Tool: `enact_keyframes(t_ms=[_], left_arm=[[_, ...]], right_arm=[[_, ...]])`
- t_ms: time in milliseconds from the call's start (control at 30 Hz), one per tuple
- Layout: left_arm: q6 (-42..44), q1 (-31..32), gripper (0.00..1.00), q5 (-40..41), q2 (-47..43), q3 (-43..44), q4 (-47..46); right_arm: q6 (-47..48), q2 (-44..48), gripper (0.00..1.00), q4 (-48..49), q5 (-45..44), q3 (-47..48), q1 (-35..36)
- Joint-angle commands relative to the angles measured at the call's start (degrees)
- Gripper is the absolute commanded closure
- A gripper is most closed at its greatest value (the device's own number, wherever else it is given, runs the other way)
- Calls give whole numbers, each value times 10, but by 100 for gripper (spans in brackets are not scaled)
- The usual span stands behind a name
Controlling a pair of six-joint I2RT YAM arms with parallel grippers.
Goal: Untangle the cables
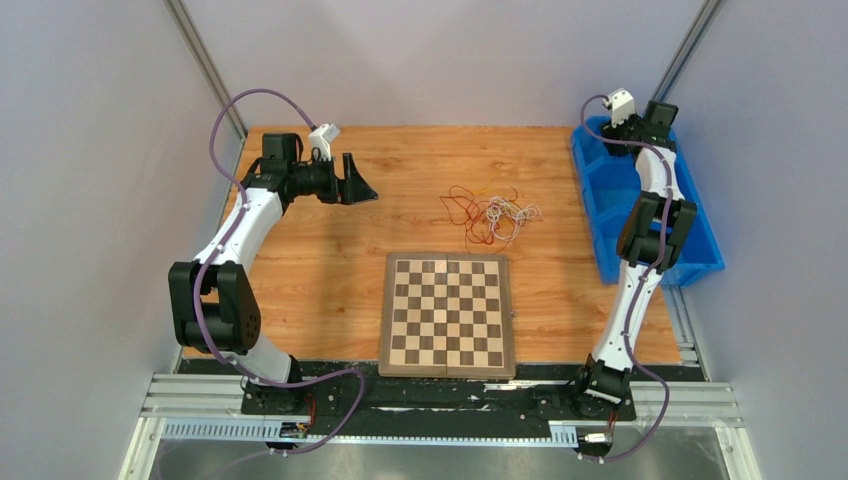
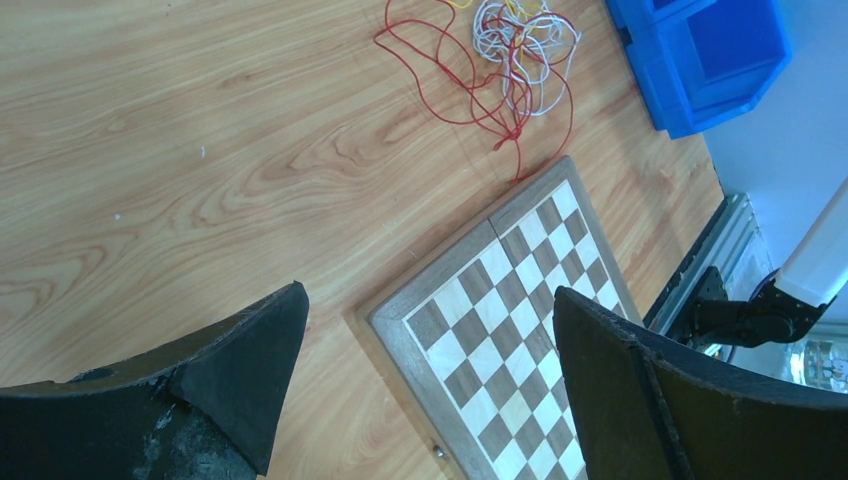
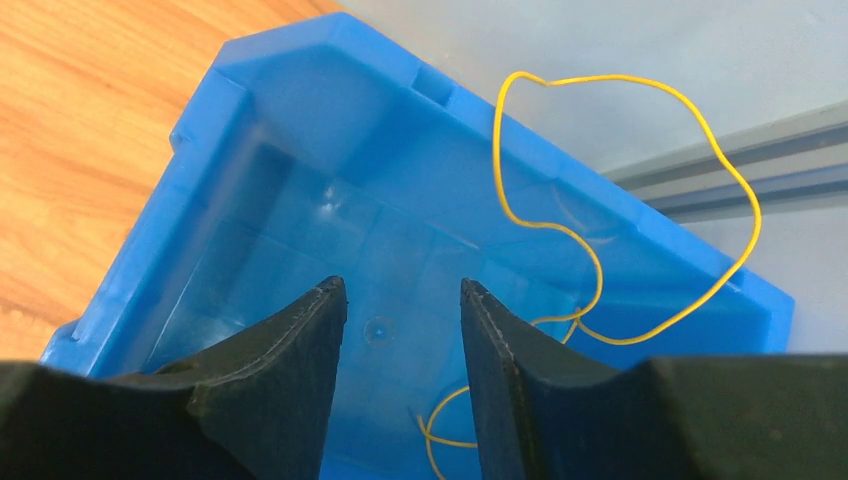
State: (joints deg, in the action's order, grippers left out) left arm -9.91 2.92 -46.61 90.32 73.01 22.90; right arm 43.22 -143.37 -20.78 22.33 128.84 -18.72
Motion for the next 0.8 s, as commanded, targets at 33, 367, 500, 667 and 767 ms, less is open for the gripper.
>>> enact_keyframes(t_ms=[33, 367, 500, 667, 767], left_arm=[[3, -2, 0, -9, -1, 19, -13], [6, -2, 0, -21, 7, 24, -7], [6, -1, 0, -23, 10, 29, -4], [9, -1, 0, -20, 10, 25, -3], [9, -1, 0, -18, 9, 25, -2]], right_arm=[[21, 51, 52, -110, -21, -33, -17], [39, 94, 25, -143, 44, 11, -33], [72, 105, 13, -104, 75, 14, -32], [100, 79, 9, -28, 9, 12, -19], [124, 54, 9, -24, 0, 33, -14]])
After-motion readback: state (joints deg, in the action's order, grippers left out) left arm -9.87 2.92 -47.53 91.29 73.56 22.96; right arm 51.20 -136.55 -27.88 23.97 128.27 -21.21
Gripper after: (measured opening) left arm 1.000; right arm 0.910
